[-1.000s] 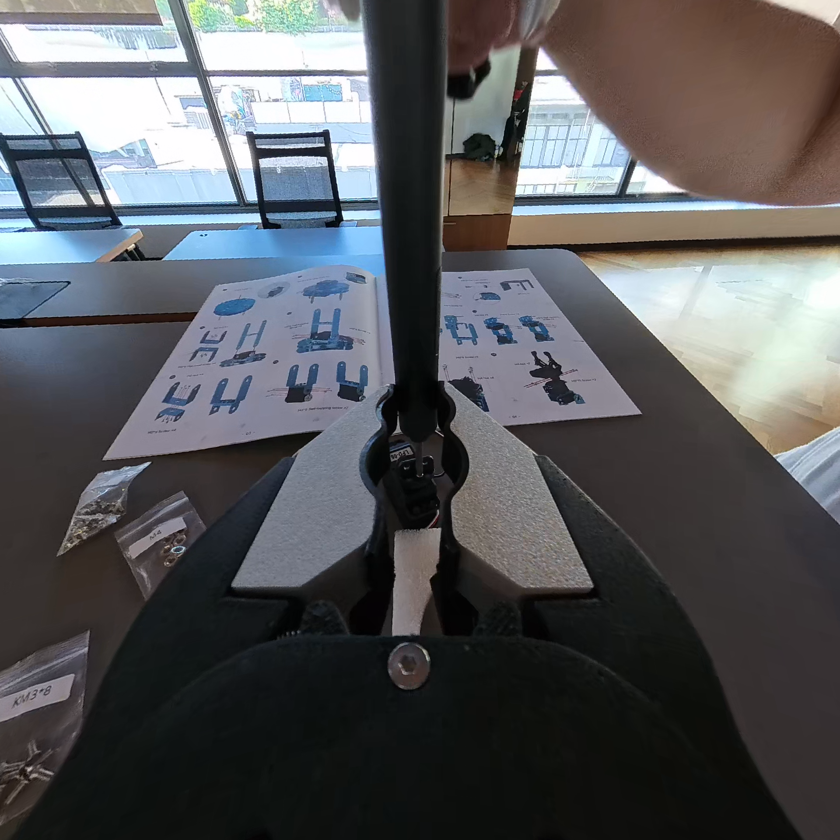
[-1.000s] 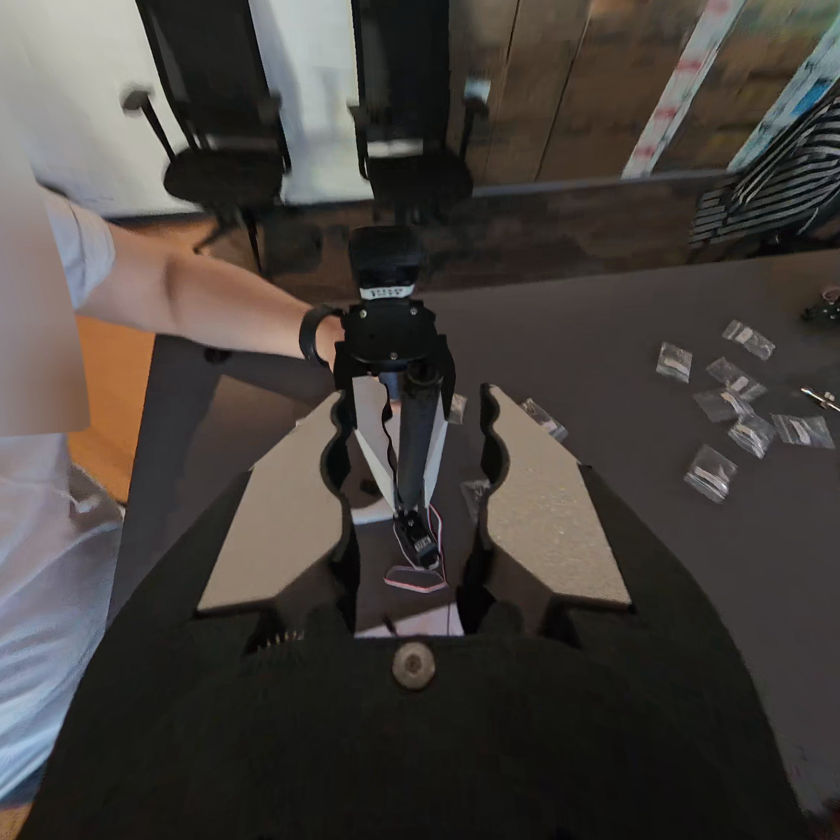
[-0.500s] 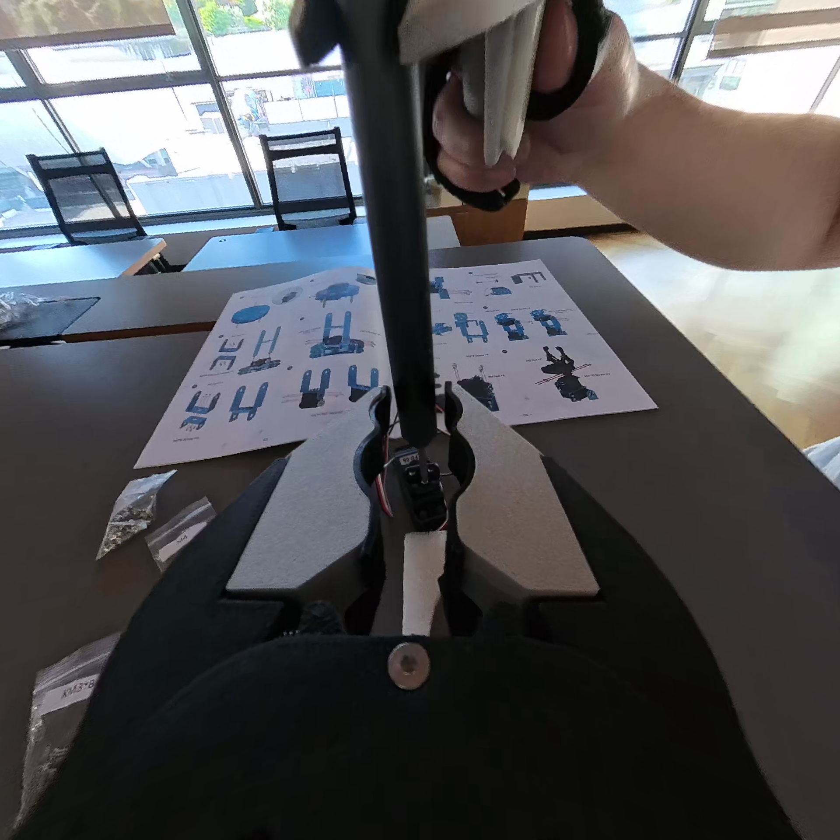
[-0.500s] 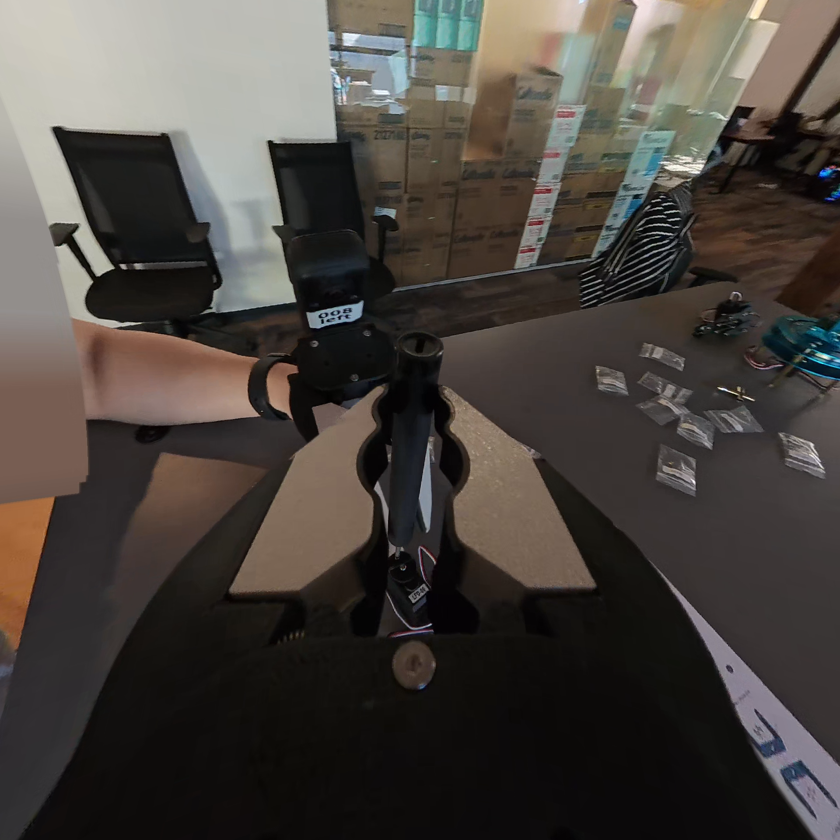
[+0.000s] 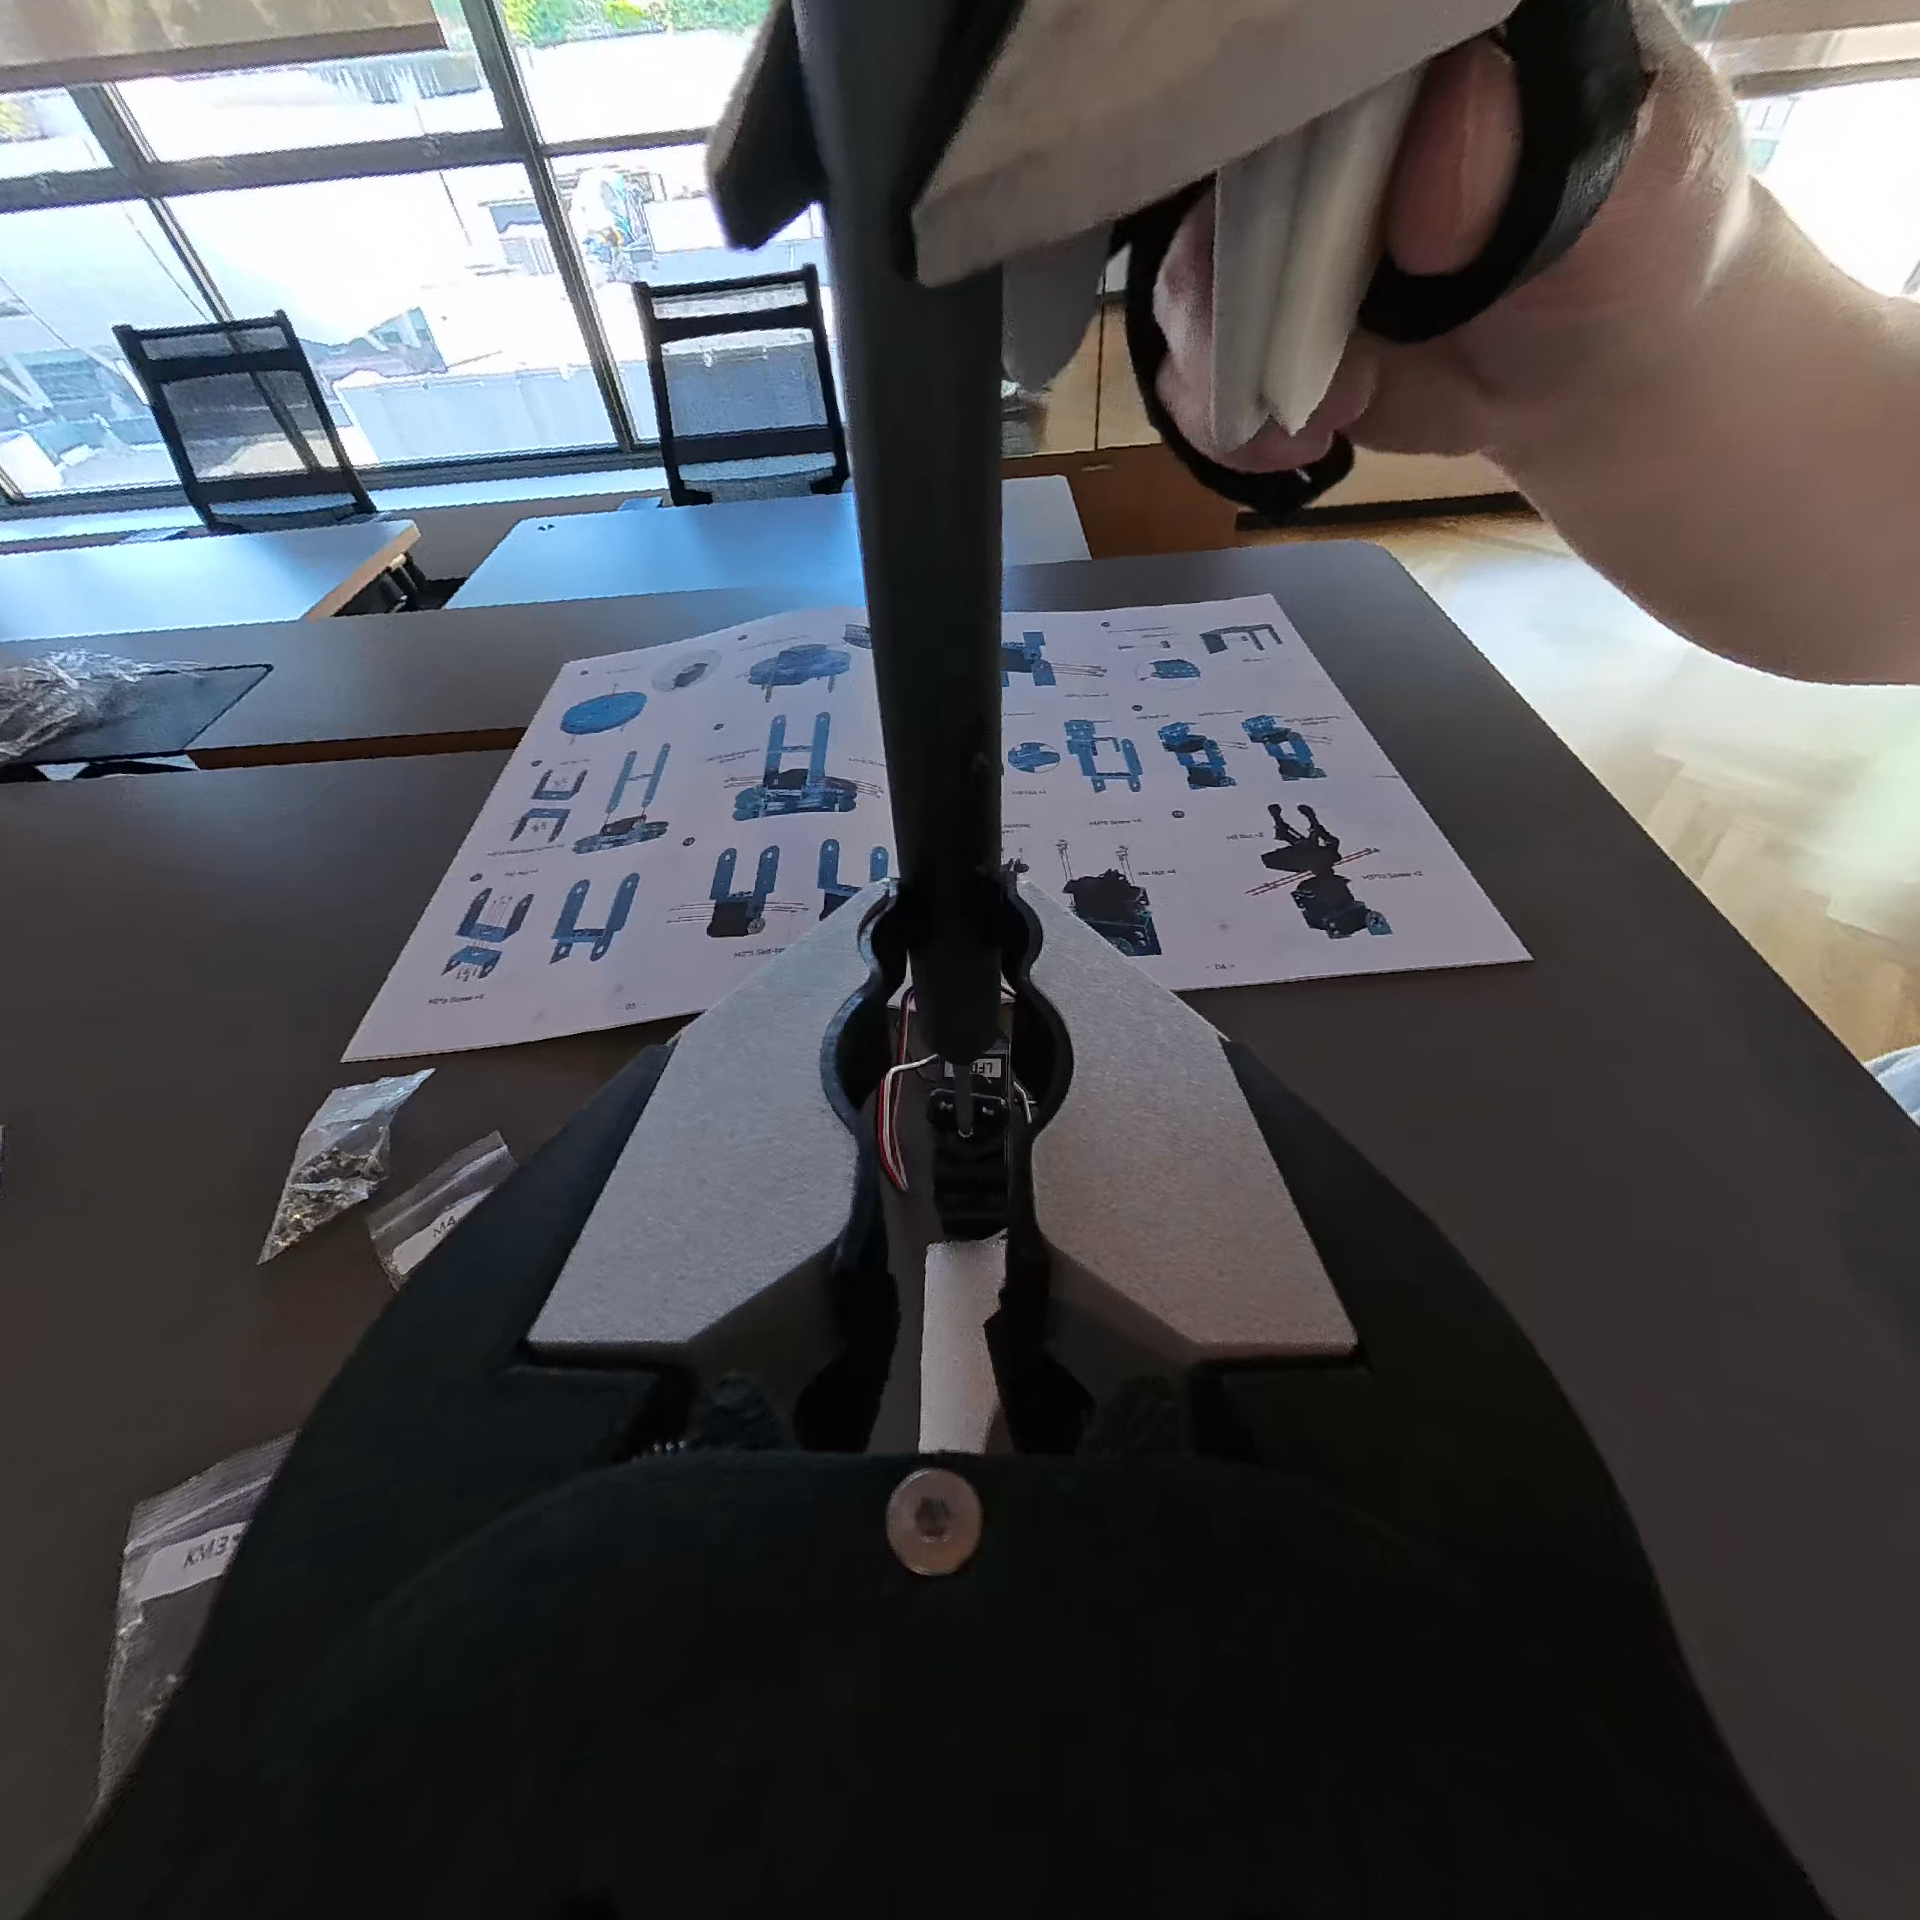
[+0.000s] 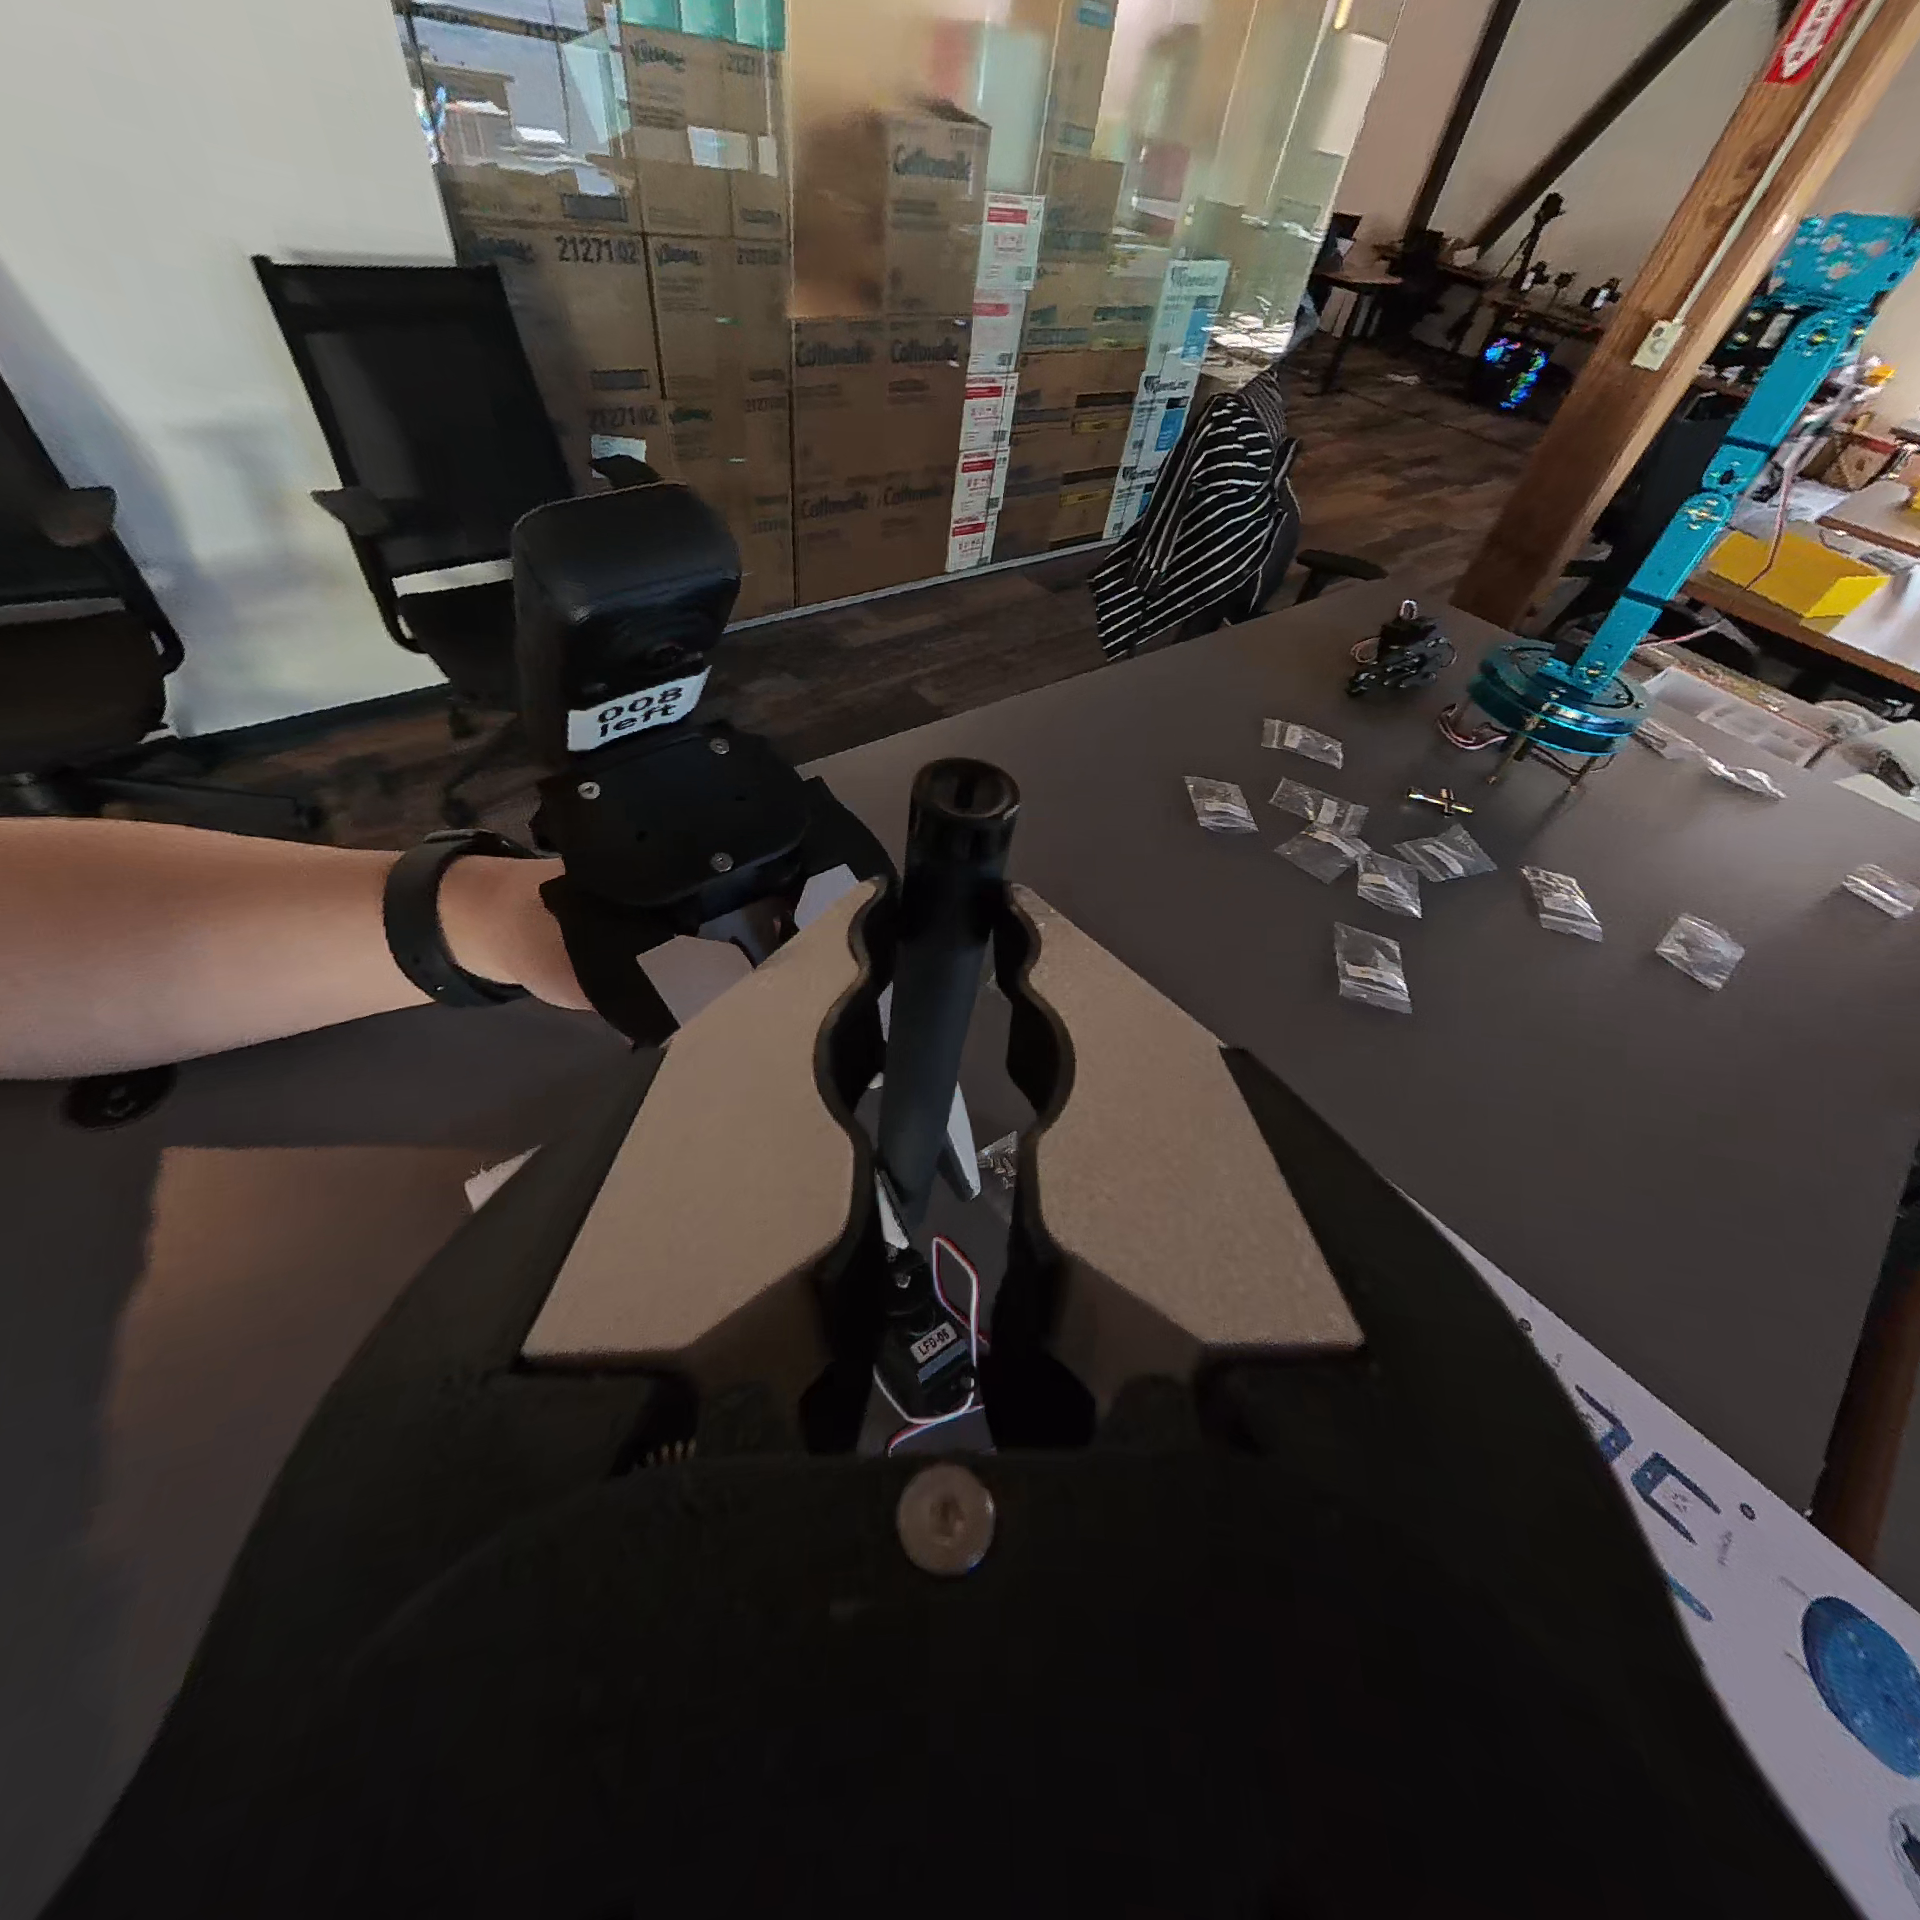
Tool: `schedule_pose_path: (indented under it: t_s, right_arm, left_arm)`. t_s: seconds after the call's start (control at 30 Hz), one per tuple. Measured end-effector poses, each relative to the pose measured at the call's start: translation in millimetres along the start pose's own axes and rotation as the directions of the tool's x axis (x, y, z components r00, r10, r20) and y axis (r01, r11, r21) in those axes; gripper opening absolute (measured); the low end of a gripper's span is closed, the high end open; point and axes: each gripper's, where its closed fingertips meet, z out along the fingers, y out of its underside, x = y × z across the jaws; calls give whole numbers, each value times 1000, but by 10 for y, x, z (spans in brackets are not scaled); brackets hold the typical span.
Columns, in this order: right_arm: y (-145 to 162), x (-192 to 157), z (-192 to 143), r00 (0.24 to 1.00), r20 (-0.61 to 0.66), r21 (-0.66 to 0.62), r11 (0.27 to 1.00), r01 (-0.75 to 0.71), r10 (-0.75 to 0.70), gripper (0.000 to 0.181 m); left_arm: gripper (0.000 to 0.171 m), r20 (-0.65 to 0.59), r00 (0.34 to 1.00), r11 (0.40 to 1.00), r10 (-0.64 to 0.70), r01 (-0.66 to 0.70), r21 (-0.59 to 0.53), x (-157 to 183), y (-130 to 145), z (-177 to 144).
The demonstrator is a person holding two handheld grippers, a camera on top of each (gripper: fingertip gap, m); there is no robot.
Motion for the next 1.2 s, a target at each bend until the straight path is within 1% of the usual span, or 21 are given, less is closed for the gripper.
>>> schedule_pose_path:
  t_s: [0.07, 0.1, 0.13, 0.2, 0.23, 0.3, 0.4, 0.47, 0.57, 0.67, 0.77, 0.83, 0.93, 1.03, 1.2]
  right_arm:
    - [-6, -11, 21, 999, 42, -14, 1000, 22, -22, 19]
    - [-6, -3, 45, 998, 66, -22, 999, 25, -23, 23]
    - [11, -25, 70, 994, 112, -39, 999, 23, -18, 23]
    - [52, -78, 100, 981, 192, -74, 997, 16, -2, 17]
    - [49, -78, 107, 980, 196, -79, 997, 5, 10, 16]
    - [52, -89, 104, 984, 177, -93, 996, 8, 9, 16]
    - [59, -108, 94, 994, 109, -102, 994, 29, -18, 16]
    - [64, -98, 88, 997, 66, -108, 993, 40, -33, 16]
    - [68, -101, 86, 997, 59, -122, 991, 46, -39, 16]
    - [72, -66, 100, 998, 58, -145, 989, 32, -24, 16]
    - [73, -42, 114, 998, 64, -158, 987, 21, -11, 16]
    - [73, -32, 121, 997, 72, -162, 987, 14, -3, 16]
    - [74, -21, 128, 996, 88, -171, 985, 5, 11, 16]
    - [75, -10, 133, 994, 105, -176, 984, -2, 21, 16]
    - [75, 5, 137, 992, 119, -169, 986, -9, 30, 16]
  left_arm:
    - [15, -6, 1000, 1000, -3, 3, 1, 4, 1, -6]
    - [15, -14, 1000, 1000, -8, 8, 3, 11, 0, -9]
    - [15, -23, 1000, 1000, -10, 10, 6, 20, 0, -12]
    - [15, -35, 999, 1000, -16, 16, 12, 26, -1, -20]
    - [15, -47, 999, 999, -27, 27, 16, 27, -2, -23]
    - [16, -77, 996, 998, -53, 55, 28, 39, -2, -32]
    - [18, -91, 994, 998, -60, 63, 26, 37, 42, -68]
    - [33, -115, 990, 997, -80, 78, -20, 43, 172, -109]
    - [34, -129, 986, 993, -110, 104, -52, 16, 340, -142]
    - [35, -119, 989, 991, -88, 75, -110, 20, 469, -66]
    - [32, -89, 996, 983, -15, -1, -185, 25, 633, 30]
    - [30, -72, 997, 979, 9, -24, -201, 10, 672, 57]
    - [25, -67, 998, 985, -8, -4, -174, -32, 627, 33]
    - [13, -69, 998, 988, -1, -10, -157, -62, 616, 0]
    - [13, -59, 997, 984, 50, -59, -167, -40, 629, -32]
